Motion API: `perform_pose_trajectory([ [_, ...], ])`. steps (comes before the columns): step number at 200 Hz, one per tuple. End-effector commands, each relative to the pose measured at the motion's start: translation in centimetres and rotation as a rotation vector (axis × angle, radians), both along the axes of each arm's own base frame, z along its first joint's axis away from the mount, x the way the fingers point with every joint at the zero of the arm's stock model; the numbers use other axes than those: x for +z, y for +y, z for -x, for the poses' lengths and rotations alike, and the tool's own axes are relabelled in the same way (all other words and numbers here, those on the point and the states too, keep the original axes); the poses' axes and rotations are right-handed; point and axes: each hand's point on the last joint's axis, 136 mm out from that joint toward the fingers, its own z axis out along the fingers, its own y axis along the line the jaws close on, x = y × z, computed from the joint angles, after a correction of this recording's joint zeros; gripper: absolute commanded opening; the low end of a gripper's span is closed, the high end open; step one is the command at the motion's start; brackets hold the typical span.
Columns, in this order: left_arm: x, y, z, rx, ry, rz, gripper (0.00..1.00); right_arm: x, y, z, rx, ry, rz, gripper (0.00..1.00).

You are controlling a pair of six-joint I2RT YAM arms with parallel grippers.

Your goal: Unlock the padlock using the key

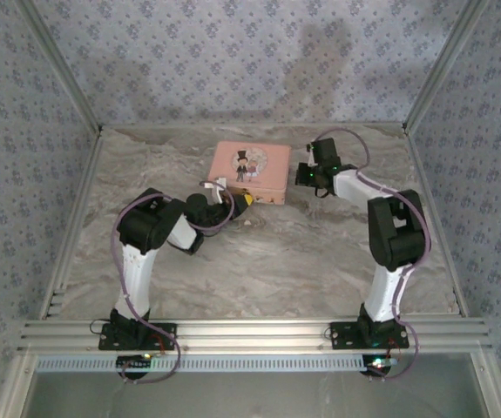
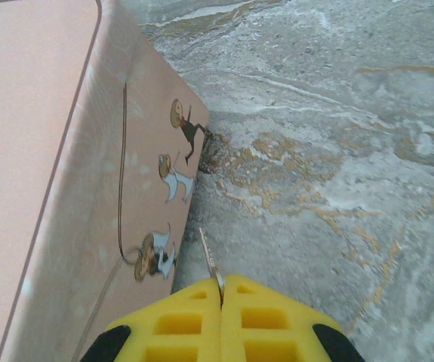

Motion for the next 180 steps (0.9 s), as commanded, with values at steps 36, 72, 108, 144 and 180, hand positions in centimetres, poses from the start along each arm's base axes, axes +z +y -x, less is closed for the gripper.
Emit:
perform_pose_trajectory([
  [36, -0.4, -1.1, -0.5, -0.005, 0.277, 0.068, 0.05, 4.8, 0.2, 5.6, 0.104, -0.048, -0.31, 0.0],
  [72, 1.6, -1.8, -0.7, -0.017, 0.273, 0.088, 0.05, 7.3, 0.9, 8.5, 0.176, -0.081, -0.562, 0.0],
  [108, 2.8, -1.9, -0.8, -0.014, 0.278, 0.093, 0.05, 8.2, 2.2, 10.3, 0.212, -0.072, -0.733, 0.0],
  [144, 3.6, -2.0, -0.6, -0.012, 0.286, 0.066, 0.05, 7.3, 3.7, 11.7, 0.218, -0.054, -0.804, 0.0],
  [180, 4.9, -2.2, -0.5, -0.018, 0.277, 0.061, 0.05, 5.8, 6.1, 12.3, 0.231, -0.028, -0.822, 0.0],
])
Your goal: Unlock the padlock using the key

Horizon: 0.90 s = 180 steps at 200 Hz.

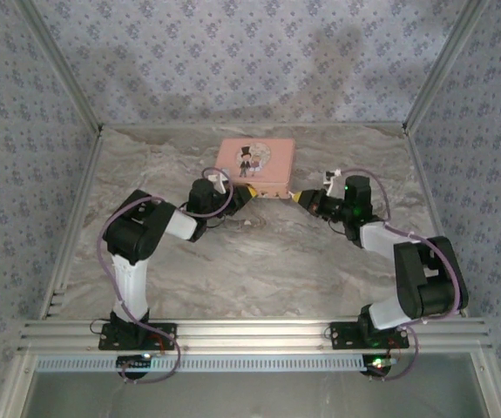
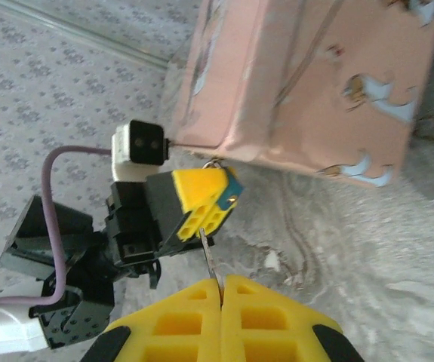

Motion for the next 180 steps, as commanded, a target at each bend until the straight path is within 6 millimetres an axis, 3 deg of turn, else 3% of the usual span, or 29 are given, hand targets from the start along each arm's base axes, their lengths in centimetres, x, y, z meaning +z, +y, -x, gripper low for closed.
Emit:
perform_pose_trajectory([
  [1, 3.1, -0.9, 0.1, -0.025, -0.009, 0.044, 0.05, 0.7, 1.9, 0.1, 0.022, -0.029, -0.061, 0.0],
  [75, 4.0, -0.9, 0.3, -0.021, 0.0, 0.081, 0.05, -2.7, 6.0, -0.3, 0.018, 0.066, -0.163, 0.0],
  [147, 4.2, -0.8, 0.7, -0.026, 0.005, 0.1, 0.05, -4.9, 7.6, -0.9, 0.009, 0.12, -0.196, 0.0],
  [180, 4.5, -0.9, 1.0, -0.036, 0.012, 0.115, 0.05, -4.8, 8.1, -1.2, 0.016, 0.118, -0.214, 0.0],
])
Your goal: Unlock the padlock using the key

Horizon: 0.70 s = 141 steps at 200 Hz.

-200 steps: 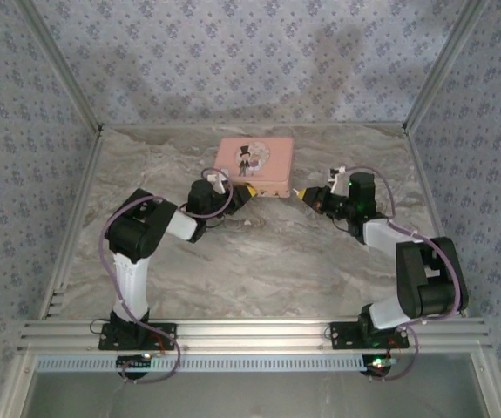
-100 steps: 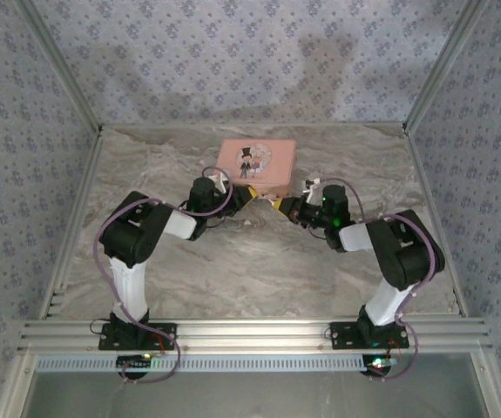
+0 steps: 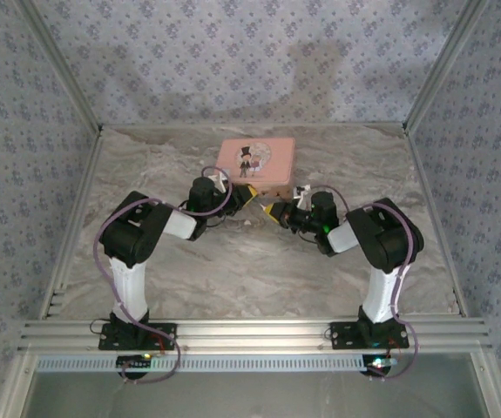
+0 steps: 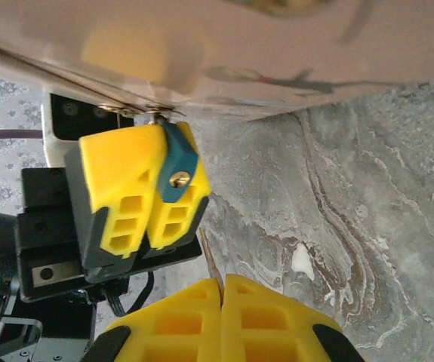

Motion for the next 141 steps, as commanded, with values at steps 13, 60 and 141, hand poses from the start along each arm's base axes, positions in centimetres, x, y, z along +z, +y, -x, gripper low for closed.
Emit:
perform_pose_trajectory([
  [13, 3.99, -0.75, 0.77, -0.048, -0.053, 0.091, 0.05, 1.9, 0.78, -1.2, -0.011, -0.061, -0.043, 0.0],
  [60, 4.09, -0.62, 0.91, -0.043, -0.051, 0.102, 0.05, 1.92, 0.9, -1.65, -0.021, -0.06, -0.049, 0.0],
  [141, 4.25, -0.66, 1.05, -0.045, -0.053, 0.109, 0.05, 1.92, 1.09, -1.92, -0.028, -0.054, -0.06, 0.0],
])
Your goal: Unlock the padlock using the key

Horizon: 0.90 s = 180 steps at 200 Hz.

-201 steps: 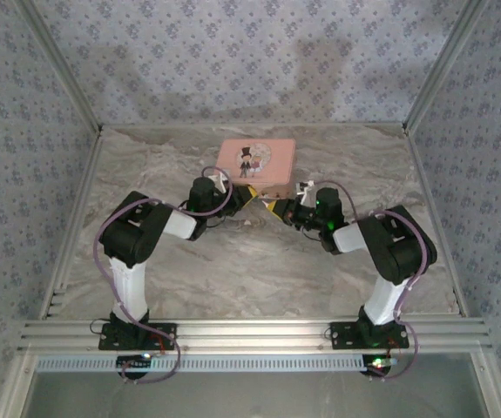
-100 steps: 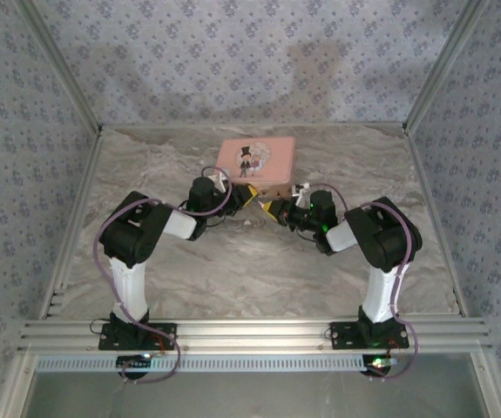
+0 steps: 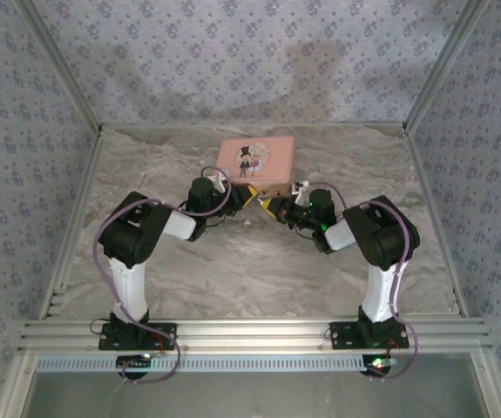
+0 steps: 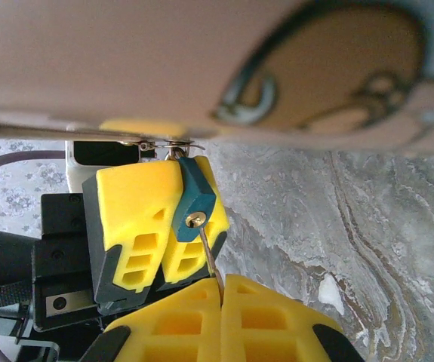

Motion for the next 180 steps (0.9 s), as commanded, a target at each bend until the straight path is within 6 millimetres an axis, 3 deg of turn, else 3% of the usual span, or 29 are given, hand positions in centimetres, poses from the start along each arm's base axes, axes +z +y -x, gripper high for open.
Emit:
perform_pose_trajectory([
  [1, 3.8, -0.7, 0.9, -0.046, -0.074, 0.077, 0.05, 0.9, 0.5, -0.7, -0.01, -0.029, -0.022, 0.0],
  [128, 3.9, -1.2, 1.1, -0.056, -0.077, 0.086, 0.05, 1.5, 1.0, -1.2, -0.009, -0.038, -0.042, 0.0],
  [180, 4.1, -1.6, 1.4, -0.073, -0.086, 0.094, 0.05, 2.3, 1.2, -1.8, -0.02, 0.013, -0.135, 0.0],
])
